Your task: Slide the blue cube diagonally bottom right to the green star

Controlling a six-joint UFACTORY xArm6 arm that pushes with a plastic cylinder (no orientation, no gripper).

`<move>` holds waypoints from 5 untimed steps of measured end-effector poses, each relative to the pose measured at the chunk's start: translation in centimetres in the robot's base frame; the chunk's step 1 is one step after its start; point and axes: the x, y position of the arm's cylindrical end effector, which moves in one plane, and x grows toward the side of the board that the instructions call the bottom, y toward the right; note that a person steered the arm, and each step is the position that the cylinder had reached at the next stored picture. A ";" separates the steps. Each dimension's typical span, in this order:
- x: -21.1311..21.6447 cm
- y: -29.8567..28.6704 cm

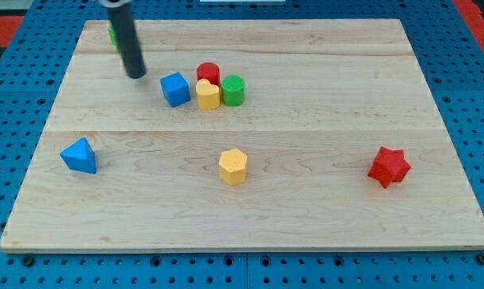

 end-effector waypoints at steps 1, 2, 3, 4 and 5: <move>4.6 -1.9; 5.8 0.8; 5.8 4.8; 5.5 6.3; 4.9 6.3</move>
